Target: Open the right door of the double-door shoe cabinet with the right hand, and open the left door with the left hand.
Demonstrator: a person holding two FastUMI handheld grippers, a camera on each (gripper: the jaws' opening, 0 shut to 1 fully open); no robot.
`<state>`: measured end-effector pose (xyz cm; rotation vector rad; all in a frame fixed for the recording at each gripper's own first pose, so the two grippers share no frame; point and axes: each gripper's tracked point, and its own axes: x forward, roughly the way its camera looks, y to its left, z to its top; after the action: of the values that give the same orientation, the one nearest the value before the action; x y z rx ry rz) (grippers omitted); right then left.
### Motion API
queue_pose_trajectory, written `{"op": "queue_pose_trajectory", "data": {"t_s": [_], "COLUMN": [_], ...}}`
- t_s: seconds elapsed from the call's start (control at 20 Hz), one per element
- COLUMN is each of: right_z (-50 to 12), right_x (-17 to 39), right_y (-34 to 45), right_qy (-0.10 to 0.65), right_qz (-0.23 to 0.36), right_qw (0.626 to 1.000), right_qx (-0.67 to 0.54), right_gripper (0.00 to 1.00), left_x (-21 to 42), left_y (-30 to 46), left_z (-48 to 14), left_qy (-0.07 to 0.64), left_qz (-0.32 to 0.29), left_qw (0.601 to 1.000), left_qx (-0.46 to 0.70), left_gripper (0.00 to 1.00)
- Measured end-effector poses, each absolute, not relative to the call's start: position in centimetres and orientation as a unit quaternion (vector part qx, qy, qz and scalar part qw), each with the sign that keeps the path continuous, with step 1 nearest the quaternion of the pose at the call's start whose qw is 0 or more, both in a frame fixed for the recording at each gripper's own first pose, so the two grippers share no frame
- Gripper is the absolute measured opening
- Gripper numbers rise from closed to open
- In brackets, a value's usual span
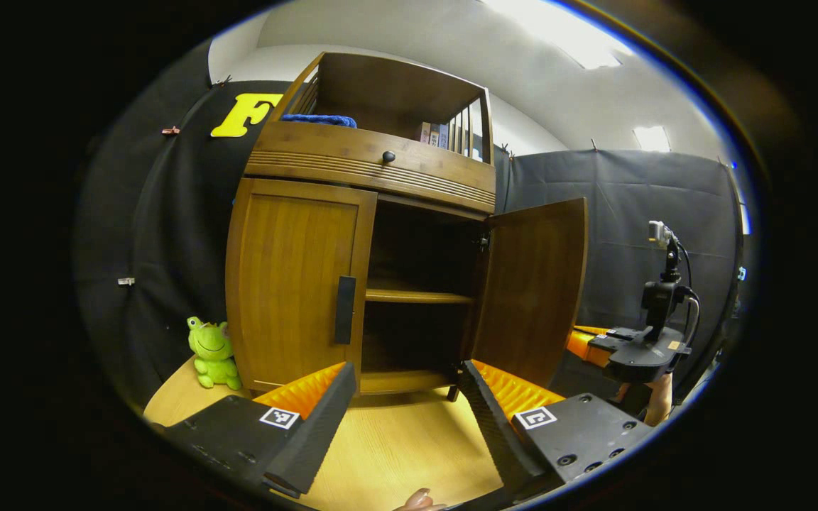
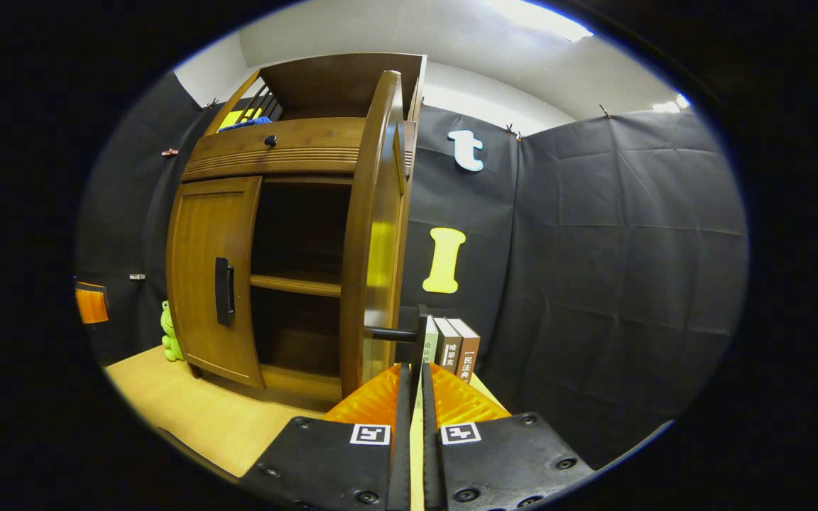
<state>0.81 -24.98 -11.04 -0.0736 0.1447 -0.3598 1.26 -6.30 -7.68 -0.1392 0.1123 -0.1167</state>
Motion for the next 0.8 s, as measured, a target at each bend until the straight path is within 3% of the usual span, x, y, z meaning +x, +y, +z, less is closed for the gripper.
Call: {"op": "queue_pose_trajectory", "data": {"t_s": [0.45, 0.6, 0.65, 0.8], "right_z": [-10.0, -9.8, -9.8, -10.0], "right_x": [-2.1, -2.8, -2.9, -2.7], "right_y": [-29.5, -27.9, -27.8, -26.0], "right_qy": [0.057, 0.054, 0.055, 0.059], "right_qz": [-0.259, -0.233, -0.229, -0.204], "right_qw": [0.962, 0.97, 0.971, 0.976], "right_qx": [-0.072, -0.039, -0.037, -0.042], "right_gripper": [0.11, 0.11, 0.06, 0.17], "left_x": [1.4, 1.4, 1.5, 1.4], "left_y": [-6.5, -6.7, -6.8, -7.1], "left_z": [-7.6, -7.6, -7.4, -7.2], "left_qy": [0.057, 0.054, 0.053, 0.045], "left_qz": [-0.061, -0.065, -0.068, -0.079], "left_qw": [0.994, 0.994, 0.993, 0.993], "left_qx": [-0.071, -0.074, -0.075, -0.074], "left_gripper": [0.94, 0.94, 0.94, 0.92]}}
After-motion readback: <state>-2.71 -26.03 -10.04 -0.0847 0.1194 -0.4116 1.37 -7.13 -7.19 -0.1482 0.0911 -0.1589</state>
